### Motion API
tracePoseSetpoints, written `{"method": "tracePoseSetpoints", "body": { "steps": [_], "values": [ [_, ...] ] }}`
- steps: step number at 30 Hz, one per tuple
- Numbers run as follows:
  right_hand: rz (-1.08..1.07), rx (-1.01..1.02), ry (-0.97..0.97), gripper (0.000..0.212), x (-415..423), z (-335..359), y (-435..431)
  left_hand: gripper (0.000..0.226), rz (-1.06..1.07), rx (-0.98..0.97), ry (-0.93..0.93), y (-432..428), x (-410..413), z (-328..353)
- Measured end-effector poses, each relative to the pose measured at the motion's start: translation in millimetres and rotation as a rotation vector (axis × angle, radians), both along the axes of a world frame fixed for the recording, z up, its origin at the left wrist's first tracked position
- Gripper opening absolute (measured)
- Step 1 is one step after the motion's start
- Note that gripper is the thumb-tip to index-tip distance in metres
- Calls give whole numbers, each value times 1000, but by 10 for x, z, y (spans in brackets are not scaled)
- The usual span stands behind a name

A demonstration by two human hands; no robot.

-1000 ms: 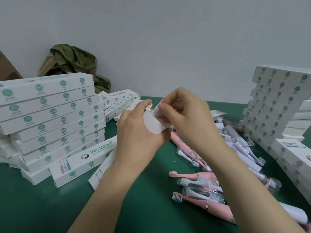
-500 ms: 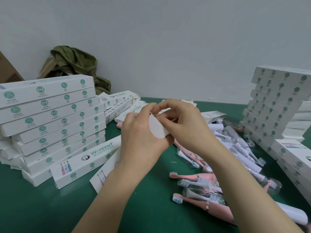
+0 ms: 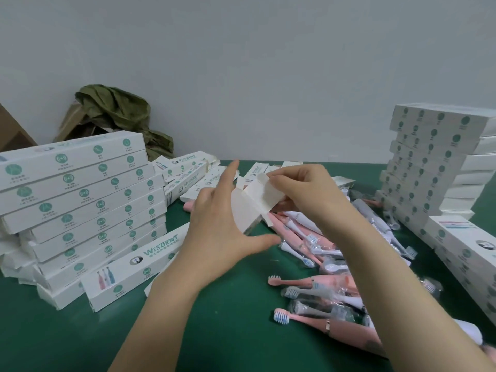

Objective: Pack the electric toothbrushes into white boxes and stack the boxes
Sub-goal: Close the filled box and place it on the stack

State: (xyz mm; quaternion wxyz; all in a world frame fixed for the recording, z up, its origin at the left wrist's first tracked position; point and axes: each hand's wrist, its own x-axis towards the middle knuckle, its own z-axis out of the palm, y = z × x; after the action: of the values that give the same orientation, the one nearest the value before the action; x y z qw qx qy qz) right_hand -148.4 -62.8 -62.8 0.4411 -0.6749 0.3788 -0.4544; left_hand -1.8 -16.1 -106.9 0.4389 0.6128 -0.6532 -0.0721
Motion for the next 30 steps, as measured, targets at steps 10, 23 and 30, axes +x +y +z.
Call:
{"method": "tracePoseSetpoints", "body": {
  "steps": [10, 23, 30],
  "values": [
    [-38, -21, -169, 21, 155, -39, 64, 28, 151, -262, 91, -46, -165, 32],
    [-141, 161, -301, 31, 339, -206, 81, 78, 224, 1, -42, -45, 33, -87],
    [-211, 182, -373, 22, 356, -294, 40, 28, 199, -119, 41, 23, -1, -94]
  ]
}}
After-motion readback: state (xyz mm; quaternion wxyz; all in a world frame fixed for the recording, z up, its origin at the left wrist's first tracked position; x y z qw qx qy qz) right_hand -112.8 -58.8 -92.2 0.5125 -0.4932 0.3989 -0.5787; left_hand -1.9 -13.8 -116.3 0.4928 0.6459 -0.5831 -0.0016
